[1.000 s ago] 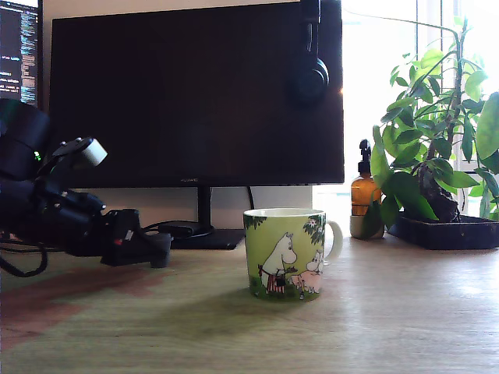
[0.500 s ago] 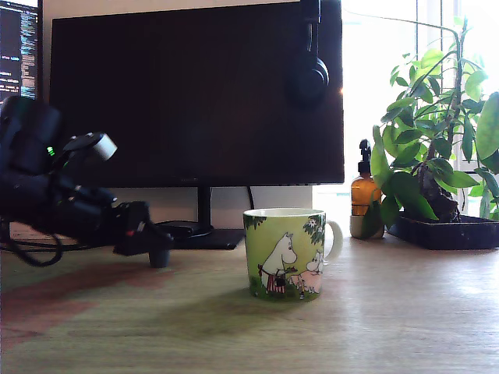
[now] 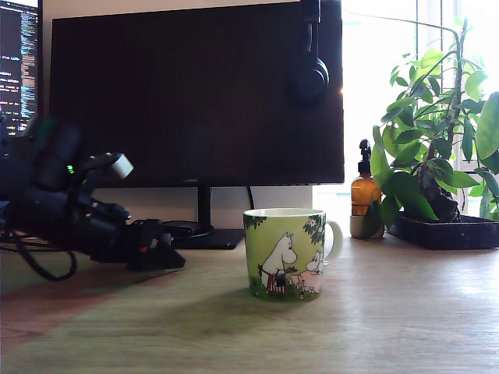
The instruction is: Pick up the coffee capsules from the table one by one and drop them inside the nearest coffee cup
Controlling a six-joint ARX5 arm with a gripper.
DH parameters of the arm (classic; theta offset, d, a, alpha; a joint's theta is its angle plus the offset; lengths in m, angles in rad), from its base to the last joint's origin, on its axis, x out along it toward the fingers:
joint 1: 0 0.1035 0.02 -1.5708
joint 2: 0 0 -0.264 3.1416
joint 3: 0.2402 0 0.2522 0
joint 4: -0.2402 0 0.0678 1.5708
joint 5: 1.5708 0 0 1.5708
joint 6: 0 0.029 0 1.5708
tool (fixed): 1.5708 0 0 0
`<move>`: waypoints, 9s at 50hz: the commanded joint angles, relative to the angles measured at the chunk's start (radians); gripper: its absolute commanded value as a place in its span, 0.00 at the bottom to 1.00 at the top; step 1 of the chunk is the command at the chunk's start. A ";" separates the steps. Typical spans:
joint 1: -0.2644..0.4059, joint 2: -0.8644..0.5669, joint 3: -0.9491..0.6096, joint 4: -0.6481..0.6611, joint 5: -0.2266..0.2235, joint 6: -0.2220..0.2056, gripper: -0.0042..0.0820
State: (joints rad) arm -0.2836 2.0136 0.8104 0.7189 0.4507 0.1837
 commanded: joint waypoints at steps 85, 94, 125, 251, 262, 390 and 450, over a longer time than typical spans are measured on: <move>-0.011 -0.310 -0.042 -0.437 0.110 0.035 0.24; -0.023 -0.397 -0.080 -0.466 0.115 0.034 0.24; -0.165 -0.589 -0.105 -0.596 0.107 0.034 0.24; -0.459 -0.251 0.349 -0.921 -0.103 0.009 0.24; -0.465 -0.240 0.350 -0.933 -0.125 0.009 0.24; -0.213 -0.838 -0.204 -0.693 -0.212 -0.134 0.03; 0.105 -1.637 -0.549 -0.767 -0.113 -0.290 0.03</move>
State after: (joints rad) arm -0.1806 0.4019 0.2832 -0.0471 0.3336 -0.1020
